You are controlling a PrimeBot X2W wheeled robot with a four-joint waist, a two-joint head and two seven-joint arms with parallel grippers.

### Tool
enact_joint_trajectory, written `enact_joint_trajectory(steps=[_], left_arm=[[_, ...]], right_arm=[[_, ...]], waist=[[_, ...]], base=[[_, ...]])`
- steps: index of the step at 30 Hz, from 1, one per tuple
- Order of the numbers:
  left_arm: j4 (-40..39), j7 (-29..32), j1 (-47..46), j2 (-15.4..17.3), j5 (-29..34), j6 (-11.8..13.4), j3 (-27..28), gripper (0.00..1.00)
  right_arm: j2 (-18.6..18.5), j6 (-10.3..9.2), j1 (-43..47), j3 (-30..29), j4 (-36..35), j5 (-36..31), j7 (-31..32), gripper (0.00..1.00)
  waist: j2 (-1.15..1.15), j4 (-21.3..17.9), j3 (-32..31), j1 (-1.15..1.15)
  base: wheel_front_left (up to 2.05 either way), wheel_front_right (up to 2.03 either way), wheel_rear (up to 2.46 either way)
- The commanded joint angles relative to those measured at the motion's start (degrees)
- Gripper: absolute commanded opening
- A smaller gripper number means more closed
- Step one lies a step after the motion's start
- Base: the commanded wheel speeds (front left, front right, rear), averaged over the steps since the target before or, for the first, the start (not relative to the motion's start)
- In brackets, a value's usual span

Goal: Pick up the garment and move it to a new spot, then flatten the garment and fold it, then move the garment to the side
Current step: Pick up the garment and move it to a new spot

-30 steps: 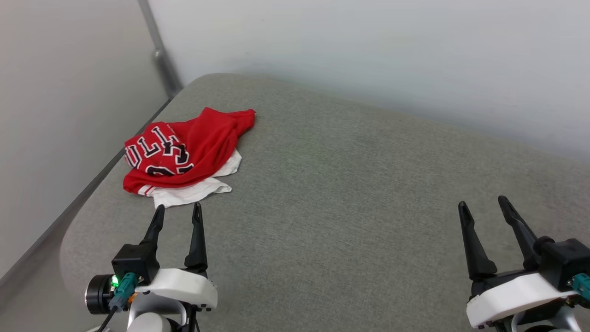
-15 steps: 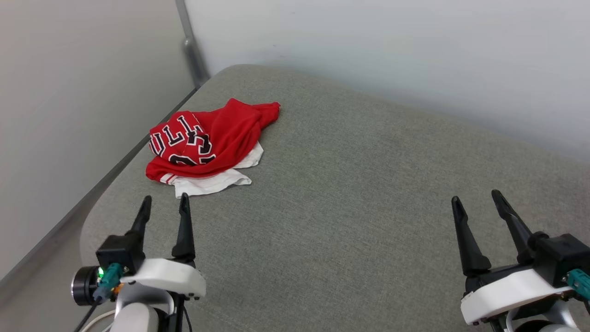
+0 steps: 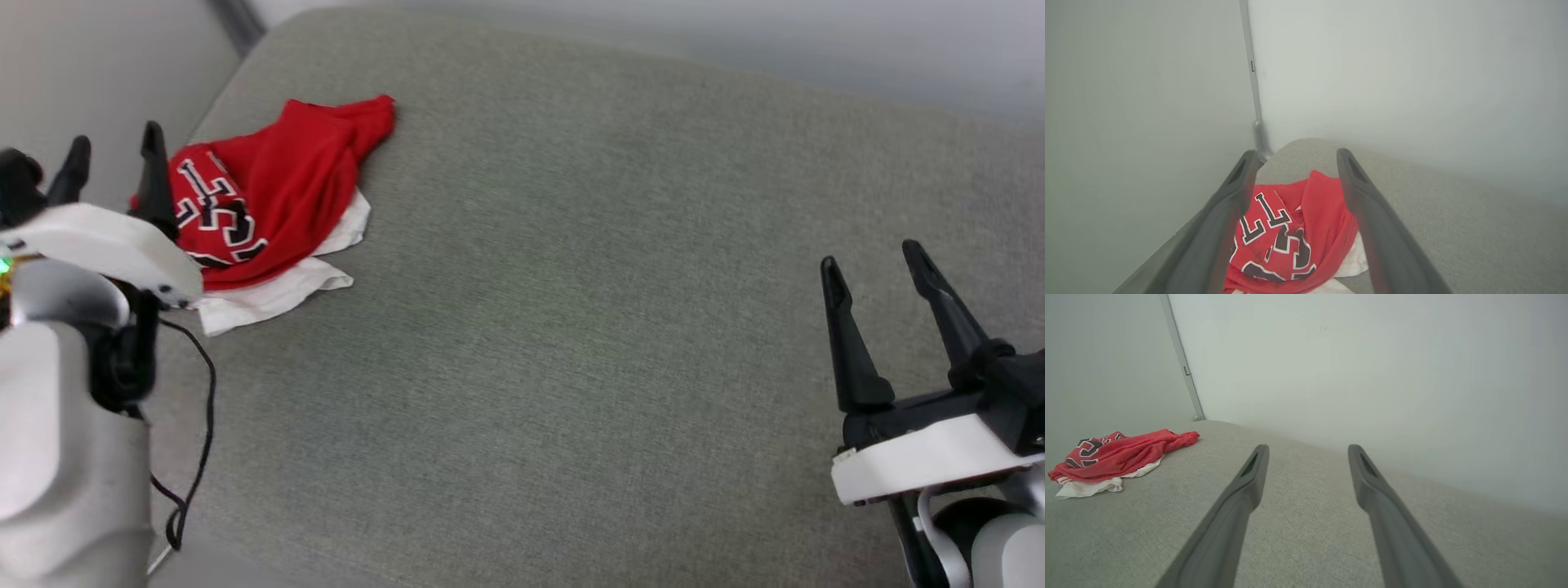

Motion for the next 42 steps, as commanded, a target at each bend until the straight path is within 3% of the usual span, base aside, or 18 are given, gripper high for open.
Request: enact_joint_trajectory(steps=[1,6,13,20,24,25,26,27,32,42], left_arm=[[1.67,4.43,-4.07,2.34,-1.54,-0.87,0.81,1.0],[7.21,18.39,-9.98,8.08,-5.22,-2.0,2.49,1.0],[16.25,36.57,-13.26,14.84,-9.24,-0.55,5.01,1.0],[21.17,43.67,-11.61,16.55,-10.2,0.73,5.31,1.0],[23.81,44.63,-9.98,15.55,-10.49,1.04,4.73,1.0],[24.3,44.74,-9.71,15.38,-10.53,1.21,4.64,0.86],[24.54,44.52,-9.65,15.06,-10.99,1.02,4.86,0.32],[24.61,44.36,-9.52,14.72,-11.21,0.41,4.69,0.0],[22.64,38.31,-10.73,15.53,-10.13,-0.62,4.46,0.0],[21.56,16.87,-15.57,17.27,-6.0,-1.41,4.31,0.0]], right_arm=[[0.04,-0.04,-2.16,-0.35,-0.66,-0.15,-0.16,1.0],[0.04,-0.04,-4.65,-0.77,-1.03,0.11,-1.11,1.0],[0.04,-0.04,-7.13,-0.8,-0.8,0.67,-2.54,1.0],[0.04,-0.04,-8.55,-0.63,-0.54,1.1,-3.2,1.0],[0.04,-0.04,-9.1,-0.91,-0.2,1.03,-3.21,1.0],[0.04,-0.04,-9.33,-0.91,-0.17,1.02,-3.23,1.0],[0.04,-0.04,-9.48,-0.9,-0.06,0.99,-3.27,1.0],[0.04,-0.04,-9.59,-0.92,0.14,1.01,-3.36,1.0],[0.04,-0.04,-9.07,-1.06,1.07,1.46,-3.77,1.0],[0.05,-0.04,-5.41,-2.08,3.21,3.73,-4.81,1.0]], waist=[[0.0,-5.5,6.8,-0.01],[0.0,-8.77,12.2,-0.01],[0.0,-11.58,17.32,-0.01],[0.0,-12.41,20.03,-0.01],[0.0,-12.34,20.43,-0.01],[0.0,-12.32,20.38,-0.01],[0.0,-12.31,20.26,-0.01],[0.0,-12.27,19.99,-0.01],[0.0,-11.84,17.4,-0.01],[0.0,-11.37,6.73,-0.01]], base=[[0.0,0.0,0.0],[0.0,0.0,0.0],[0.0,0.0,0.0],[0.0,0.0,0.0],[0.0,0.0,0.0],[0.0,0.0,0.0],[0.0,0.0,0.0],[0.0,0.0,0.0],[0.0,0.0,0.0],[0.0,0.0,0.0]])
